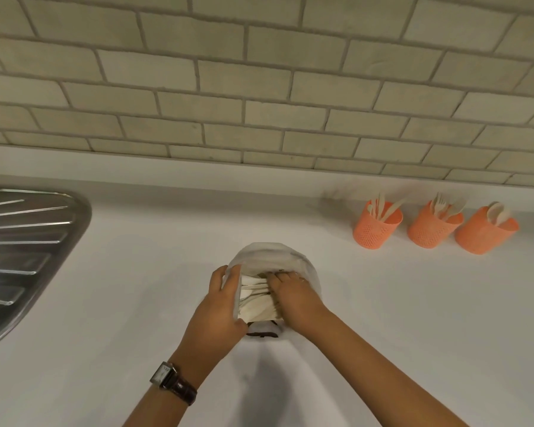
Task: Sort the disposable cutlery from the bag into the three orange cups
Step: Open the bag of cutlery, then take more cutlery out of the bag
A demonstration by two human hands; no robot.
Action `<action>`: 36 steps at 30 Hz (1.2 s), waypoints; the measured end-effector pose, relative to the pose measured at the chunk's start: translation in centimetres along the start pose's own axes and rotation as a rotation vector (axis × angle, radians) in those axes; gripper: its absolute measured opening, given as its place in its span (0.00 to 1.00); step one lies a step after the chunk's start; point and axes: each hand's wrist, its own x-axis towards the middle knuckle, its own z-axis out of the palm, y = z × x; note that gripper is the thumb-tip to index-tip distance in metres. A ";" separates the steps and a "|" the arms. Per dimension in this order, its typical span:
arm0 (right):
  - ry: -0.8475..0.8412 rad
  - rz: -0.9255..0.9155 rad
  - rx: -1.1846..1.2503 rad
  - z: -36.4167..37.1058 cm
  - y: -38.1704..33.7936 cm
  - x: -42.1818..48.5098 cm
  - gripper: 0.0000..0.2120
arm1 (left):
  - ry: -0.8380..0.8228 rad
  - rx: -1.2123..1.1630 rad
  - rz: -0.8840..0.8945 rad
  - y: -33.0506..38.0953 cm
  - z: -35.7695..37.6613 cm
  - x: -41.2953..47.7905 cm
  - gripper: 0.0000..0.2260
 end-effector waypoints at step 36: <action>0.805 0.620 1.203 -1.9 3.7 -11.2 0.08 | 0.155 -0.297 0.250 4.3 -1.7 0.1 0.04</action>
